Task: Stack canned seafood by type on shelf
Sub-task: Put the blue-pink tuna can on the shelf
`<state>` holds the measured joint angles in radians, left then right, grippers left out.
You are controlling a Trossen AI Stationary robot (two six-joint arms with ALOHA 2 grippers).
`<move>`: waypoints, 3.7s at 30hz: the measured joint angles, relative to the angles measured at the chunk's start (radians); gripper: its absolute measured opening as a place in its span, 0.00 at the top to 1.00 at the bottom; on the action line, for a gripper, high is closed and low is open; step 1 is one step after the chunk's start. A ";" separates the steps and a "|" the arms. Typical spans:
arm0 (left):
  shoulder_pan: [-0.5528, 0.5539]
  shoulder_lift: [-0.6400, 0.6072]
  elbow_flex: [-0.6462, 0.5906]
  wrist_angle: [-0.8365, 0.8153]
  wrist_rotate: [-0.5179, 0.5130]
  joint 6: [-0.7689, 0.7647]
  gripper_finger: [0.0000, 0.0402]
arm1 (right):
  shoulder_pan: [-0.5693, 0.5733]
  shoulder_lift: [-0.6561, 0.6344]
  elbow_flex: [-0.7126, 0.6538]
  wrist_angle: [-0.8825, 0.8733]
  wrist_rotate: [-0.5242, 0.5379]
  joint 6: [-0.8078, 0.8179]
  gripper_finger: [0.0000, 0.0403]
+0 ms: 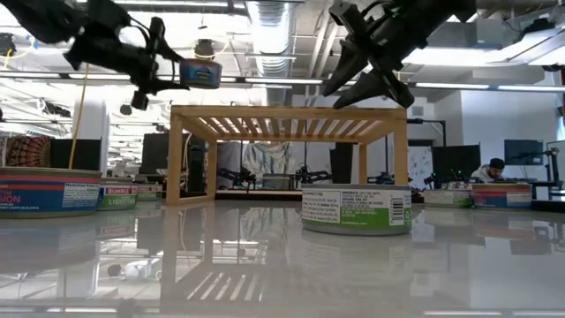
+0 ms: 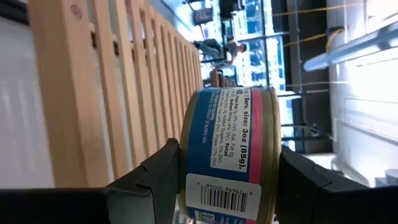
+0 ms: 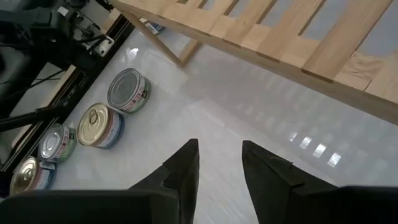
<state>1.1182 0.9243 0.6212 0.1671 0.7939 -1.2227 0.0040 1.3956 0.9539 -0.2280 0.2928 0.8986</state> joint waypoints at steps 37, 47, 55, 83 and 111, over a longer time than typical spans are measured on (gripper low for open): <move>-0.003 0.336 0.122 0.033 0.028 0.291 0.48 | 0.000 0.000 0.000 -0.002 0.001 0.019 0.63; -0.003 0.336 0.122 0.042 0.017 0.337 0.48 | 0.000 0.000 0.000 -0.002 0.001 0.016 0.63; -0.003 0.336 0.122 0.042 0.013 0.344 0.47 | 0.000 0.000 0.000 -0.003 0.001 0.013 0.63; -0.019 0.337 0.122 0.030 -0.119 0.343 0.38 | 0.000 0.000 0.000 -0.003 0.002 0.011 0.63; -0.019 0.336 0.122 0.030 -0.110 0.505 0.38 | 0.000 0.000 0.000 -0.003 0.024 0.018 0.63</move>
<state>1.0992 1.2606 0.7437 0.1970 0.6842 -0.7181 0.0036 1.3958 0.9539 -0.2306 0.3164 0.9161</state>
